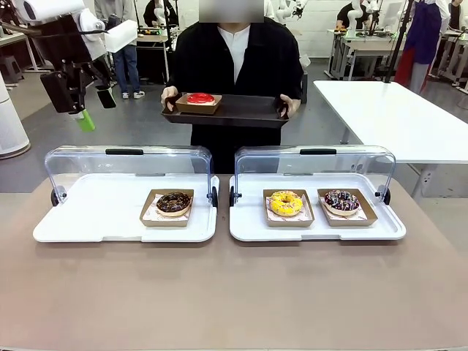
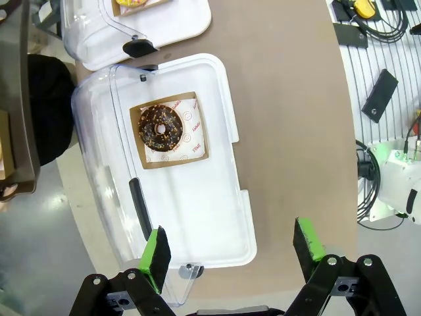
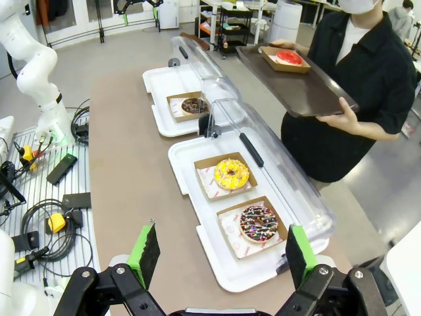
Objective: Provide the desired donut to the person.
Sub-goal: Pick up and lift the Paper togo box containing the Donut pointed at by the person.
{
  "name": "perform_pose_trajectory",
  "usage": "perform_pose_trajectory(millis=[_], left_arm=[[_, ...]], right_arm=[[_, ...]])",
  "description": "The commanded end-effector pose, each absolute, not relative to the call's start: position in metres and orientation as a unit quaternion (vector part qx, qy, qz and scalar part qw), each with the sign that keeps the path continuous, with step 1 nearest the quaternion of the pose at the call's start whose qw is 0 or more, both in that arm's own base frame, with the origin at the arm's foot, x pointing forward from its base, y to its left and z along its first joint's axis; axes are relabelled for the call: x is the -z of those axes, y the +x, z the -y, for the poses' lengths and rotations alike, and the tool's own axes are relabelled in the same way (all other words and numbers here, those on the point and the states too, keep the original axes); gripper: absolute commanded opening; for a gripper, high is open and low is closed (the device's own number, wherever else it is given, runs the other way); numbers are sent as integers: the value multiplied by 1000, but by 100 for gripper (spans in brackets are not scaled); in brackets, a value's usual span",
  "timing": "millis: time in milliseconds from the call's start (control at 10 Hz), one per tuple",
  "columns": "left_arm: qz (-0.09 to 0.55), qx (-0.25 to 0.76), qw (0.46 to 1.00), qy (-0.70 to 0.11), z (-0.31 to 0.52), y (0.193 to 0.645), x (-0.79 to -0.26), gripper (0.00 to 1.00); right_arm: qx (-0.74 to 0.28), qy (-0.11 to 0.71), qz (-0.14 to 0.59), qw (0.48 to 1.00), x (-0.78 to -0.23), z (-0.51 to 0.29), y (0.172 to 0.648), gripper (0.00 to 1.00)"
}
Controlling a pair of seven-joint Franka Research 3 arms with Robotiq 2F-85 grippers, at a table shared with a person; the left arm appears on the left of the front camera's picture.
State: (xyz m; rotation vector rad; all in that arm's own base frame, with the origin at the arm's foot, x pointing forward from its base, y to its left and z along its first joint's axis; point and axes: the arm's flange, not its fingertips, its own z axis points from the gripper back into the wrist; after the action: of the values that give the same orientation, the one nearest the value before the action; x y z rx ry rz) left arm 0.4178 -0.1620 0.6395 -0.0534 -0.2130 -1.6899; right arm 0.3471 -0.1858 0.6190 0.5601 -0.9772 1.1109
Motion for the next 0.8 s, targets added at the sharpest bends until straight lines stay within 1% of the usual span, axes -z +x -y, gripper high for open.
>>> perform_pose_trajectory(millis=[0,100,200,300,400,500,700], left_arm=[[94,746,658,-24,162,418,-639,97],[138,737,659,-68,135,440,-639,97],[180,721,657,-124,102,473,-636,97],[204,687,672,-186,62,490,-621,97],[214,639,695,-251,20,506,-612,97],[215,608,712,-277,-10,513,-610,97],[241,591,704,-311,-62,493,-614,97]], right_arm=[[-500,255,444,698,-618,185,347,100],[-500,255,444,698,-618,185,347,100],[-500,255,444,698,-618,185,347,100],[-500,255,444,698,-618,185,347,100],[-500,255,444,698,-618,185,347,100],[-500,255,444,698,-618,185,347,100],[-500,255,444,698,-618,185,347,100]])
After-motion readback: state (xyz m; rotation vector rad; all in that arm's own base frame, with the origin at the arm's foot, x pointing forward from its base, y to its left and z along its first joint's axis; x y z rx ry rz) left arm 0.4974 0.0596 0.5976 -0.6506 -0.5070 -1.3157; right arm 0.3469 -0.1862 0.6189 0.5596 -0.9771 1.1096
